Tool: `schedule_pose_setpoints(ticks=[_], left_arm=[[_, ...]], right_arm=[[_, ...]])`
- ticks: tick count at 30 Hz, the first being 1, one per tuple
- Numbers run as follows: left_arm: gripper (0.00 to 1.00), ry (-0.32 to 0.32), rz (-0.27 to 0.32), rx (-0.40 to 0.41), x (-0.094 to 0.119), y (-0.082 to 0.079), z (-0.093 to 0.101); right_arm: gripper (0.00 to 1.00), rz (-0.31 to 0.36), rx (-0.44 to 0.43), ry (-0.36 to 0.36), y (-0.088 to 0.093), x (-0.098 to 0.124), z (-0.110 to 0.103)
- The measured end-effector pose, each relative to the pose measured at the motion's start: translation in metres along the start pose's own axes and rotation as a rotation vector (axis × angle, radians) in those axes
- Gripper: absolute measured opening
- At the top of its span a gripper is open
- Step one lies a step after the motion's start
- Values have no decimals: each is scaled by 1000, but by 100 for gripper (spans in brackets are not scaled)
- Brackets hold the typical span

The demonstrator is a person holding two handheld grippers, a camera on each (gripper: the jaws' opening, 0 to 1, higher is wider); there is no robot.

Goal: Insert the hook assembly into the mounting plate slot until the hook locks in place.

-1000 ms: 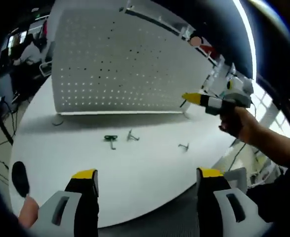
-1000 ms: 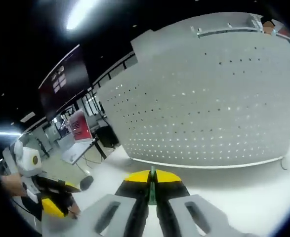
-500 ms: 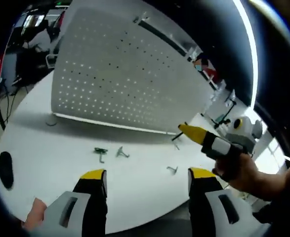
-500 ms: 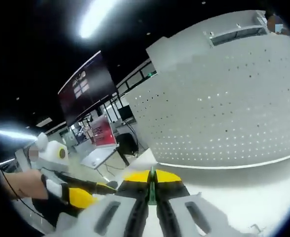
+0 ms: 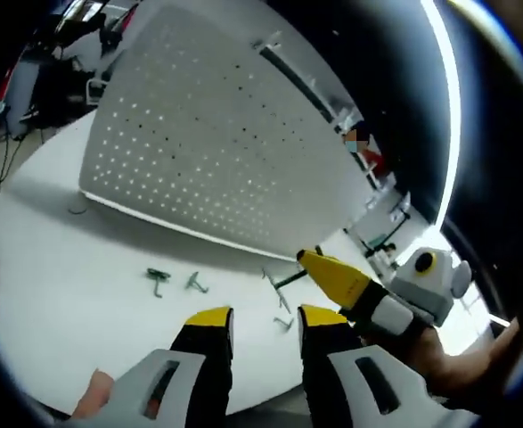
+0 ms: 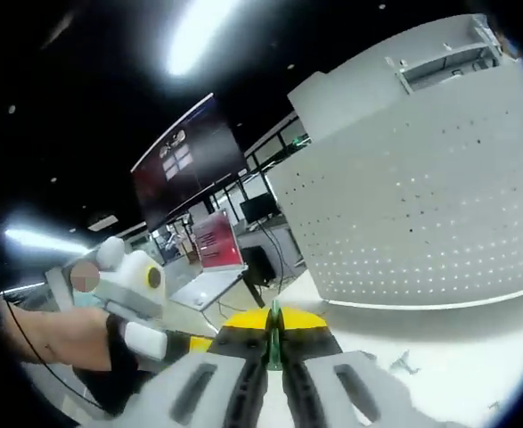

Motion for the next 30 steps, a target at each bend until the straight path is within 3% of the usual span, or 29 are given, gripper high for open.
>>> schedule_pose_setpoints(ticks=[6, 12, 17, 20, 30], left_arm=[[18, 49, 23, 102, -2, -4, 5], [15, 51, 19, 119, -5, -5, 7], [11, 77, 14, 187, -7, -1, 8], [6, 93, 8, 201, -7, -1, 11], [2, 123, -6, 221, -7, 0, 11]], right_arm=[[0, 34, 16, -9, -5, -3, -8], [0, 69, 29, 20, -6, 0, -13], [0, 81, 4, 38, -4, 2, -15], [0, 88, 6, 54, -2, 3, -18], [0, 101, 17, 68, -2, 6, -20]])
Point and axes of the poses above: the point that each gripper's makers call its tool centre point, and the gripper's own axes: x roughly backward along the fingers, z roughly to its right, y roughly out of its underside, the point moved 7 cm from there along x, roughly backward along the fingers, and after that the axes turned 6 degrees about -y, right-handed, at the moved point
